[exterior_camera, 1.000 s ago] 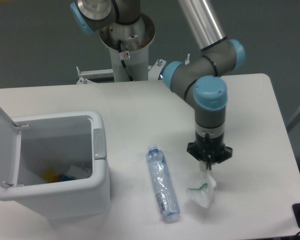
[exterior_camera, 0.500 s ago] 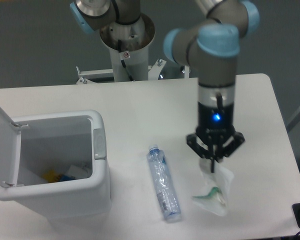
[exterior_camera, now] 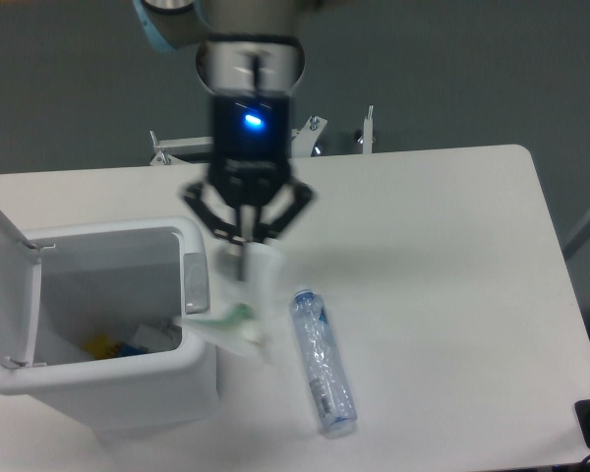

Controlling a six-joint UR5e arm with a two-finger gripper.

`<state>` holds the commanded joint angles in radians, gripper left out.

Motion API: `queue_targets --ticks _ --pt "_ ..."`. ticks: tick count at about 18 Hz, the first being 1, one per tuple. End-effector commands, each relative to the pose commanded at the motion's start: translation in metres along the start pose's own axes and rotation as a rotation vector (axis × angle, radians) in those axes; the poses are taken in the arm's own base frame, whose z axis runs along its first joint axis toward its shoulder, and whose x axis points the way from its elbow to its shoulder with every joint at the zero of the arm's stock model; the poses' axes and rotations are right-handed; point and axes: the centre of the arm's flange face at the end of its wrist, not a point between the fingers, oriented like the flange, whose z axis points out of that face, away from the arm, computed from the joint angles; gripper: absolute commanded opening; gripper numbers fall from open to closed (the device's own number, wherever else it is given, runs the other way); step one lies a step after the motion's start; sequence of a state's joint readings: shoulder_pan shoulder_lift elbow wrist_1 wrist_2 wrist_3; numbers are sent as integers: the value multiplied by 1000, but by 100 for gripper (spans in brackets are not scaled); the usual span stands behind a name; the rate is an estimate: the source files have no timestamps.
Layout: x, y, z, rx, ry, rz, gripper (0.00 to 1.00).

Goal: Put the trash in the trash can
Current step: 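Lift the bag and carry it over the white trash bin, then open the gripper to drop the bag into the bin, then move the open gripper over the clear plastic bottle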

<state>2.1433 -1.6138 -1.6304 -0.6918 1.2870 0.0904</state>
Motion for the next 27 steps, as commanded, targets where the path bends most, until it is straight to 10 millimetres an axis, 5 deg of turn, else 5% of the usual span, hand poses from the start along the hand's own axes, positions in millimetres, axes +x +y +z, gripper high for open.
queue_targets --ticks 4,7,10,11,12,16,18,20,23,24,27 --pt "21 15 11 -31 37 26 0" --pt "22 20 12 -36 39 40 32" --pt "23 17 6 -25 36 98 83" --pt "22 16 4 -20 34 100 92" --pt "21 14 3 -17 31 88 100" --pt "17 12 -2 -9 21 72 100" --pt "-22 6 -10 7 -31 12 100" --pt "-134 7 -13 10 -151 -153 100" --pt "-235 30 26 -56 -196 -276 100" --pt "-262 37 40 -78 -207 -299 100" --pt "-300 37 83 -120 -212 -323 100"
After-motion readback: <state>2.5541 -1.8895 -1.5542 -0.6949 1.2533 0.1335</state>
